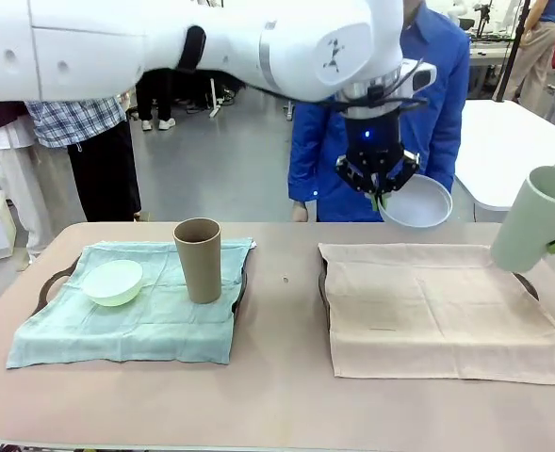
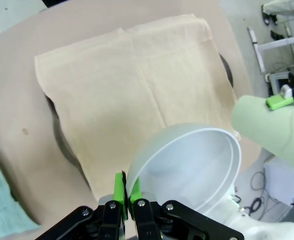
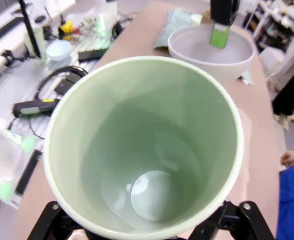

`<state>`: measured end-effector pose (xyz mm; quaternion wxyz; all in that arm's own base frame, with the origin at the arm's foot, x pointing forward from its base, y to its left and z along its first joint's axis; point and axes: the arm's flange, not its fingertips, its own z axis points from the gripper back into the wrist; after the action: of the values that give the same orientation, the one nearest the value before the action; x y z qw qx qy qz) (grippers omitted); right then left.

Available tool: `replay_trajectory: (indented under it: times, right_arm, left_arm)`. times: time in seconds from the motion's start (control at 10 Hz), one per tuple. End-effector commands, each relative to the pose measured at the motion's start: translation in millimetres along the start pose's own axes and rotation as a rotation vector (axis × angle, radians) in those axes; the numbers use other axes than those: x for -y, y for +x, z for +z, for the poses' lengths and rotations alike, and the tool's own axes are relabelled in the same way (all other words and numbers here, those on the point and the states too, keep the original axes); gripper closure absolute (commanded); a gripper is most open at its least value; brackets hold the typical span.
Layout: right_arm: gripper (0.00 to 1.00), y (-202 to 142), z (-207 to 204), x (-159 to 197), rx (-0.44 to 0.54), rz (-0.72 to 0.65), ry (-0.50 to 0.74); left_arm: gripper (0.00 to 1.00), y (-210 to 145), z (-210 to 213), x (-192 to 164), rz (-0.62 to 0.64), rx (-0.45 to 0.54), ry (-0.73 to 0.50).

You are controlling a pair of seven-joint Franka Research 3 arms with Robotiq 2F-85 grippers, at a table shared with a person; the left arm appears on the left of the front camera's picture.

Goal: Set up a tray with a mat and arrange the tableware.
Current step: Place the Picnic Bowl and Reusable plastic cup back onto the Handle tray in front of the human's position.

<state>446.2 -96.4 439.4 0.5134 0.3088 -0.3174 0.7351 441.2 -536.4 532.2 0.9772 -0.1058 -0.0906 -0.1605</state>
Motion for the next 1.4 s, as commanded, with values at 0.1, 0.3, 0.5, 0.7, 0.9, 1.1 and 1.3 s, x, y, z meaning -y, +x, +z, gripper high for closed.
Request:
replay_trajectory:
  times: [0.1,0.3,0.5,0.7,0.9,1.1,1.3]
  right_arm:
    - [0.16,-52.1,-16.2,40.7,0.121,0.045,0.023]
    - [0.16,-71.9,-27.3,54.4,0.137,0.036,0.023]
    - [0.16,-93.4,-38.2,69.9,0.138,-0.024,0.023]
    - [0.16,-105.7,-51.4,75.2,0.101,-0.097,0.046]
    - [0.16,-113.9,-59.4,75.0,0.078,-0.153,0.07]
    - [0.16,-120.1,-66.4,72.4,0.058,-0.22,0.098]
    - [0.16,-124.0,-70.3,69.7,0.041,-0.262,0.116]
  left_arm:
    - [0.96,3.7,-39.1,-16.5,0.02,-0.069,-0.046]
    - [0.96,5.1,-68.1,-22.9,0.043,-0.13,-0.036]
    - [0.96,10.5,-92.9,-34.9,0.065,-0.127,-0.04]
    - [0.96,11.3,-112.1,-41.0,0.078,-0.132,-0.029]
    - [0.96,12.7,-127.3,-42.1,0.078,-0.123,-0.004]
    - [0.96,13.6,-145.9,-41.2,0.075,-0.126,0.019]
    - [0.96,14.8,-166.3,-37.6,0.056,-0.125,0.053]
